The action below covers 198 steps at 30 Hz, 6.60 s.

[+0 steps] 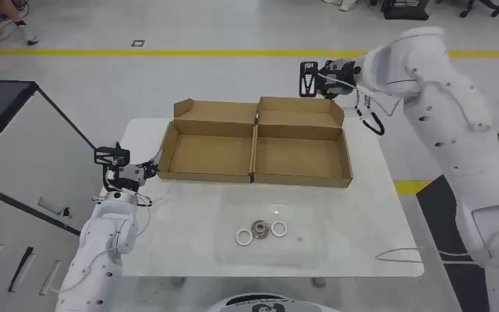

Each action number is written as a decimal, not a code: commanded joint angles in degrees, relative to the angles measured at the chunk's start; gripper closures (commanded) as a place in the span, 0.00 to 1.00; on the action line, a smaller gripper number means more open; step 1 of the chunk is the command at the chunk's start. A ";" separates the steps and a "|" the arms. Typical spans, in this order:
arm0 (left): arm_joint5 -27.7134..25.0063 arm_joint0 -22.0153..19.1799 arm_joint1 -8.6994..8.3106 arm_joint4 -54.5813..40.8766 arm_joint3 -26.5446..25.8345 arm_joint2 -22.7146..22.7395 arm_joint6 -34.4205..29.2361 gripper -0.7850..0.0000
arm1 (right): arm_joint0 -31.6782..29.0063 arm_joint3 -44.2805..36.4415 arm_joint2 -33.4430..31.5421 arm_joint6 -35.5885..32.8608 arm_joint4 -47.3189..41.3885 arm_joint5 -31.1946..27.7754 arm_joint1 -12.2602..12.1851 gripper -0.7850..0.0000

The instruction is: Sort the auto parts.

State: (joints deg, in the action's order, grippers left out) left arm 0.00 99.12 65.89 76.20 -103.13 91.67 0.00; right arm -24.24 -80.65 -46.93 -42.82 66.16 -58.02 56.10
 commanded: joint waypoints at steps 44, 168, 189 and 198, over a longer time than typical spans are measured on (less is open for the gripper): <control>0.00 0.00 0.00 0.00 0.00 0.00 0.00 0.00 | 7.89 40.37 37.19 11.63 3.77 0.02 15.92 1.00; 0.00 0.00 0.00 0.00 0.00 0.00 0.00 0.00 | 17.27 -21.97 37.19 -43.84 -58.00 40.38 -4.10 0.00; 0.00 0.00 0.00 0.00 0.00 0.00 0.00 0.00 | 12.24 -19.96 37.19 -45.18 -54.49 41.74 0.80 0.00; 0.00 0.00 0.00 0.00 0.00 0.00 0.00 0.00 | 10.95 -21.71 37.19 -45.13 -52.29 41.69 0.92 0.00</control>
State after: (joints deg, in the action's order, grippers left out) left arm 0.00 99.12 65.89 76.20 -103.13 91.67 0.00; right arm -13.10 -101.90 -9.74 -87.59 13.69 -16.67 56.96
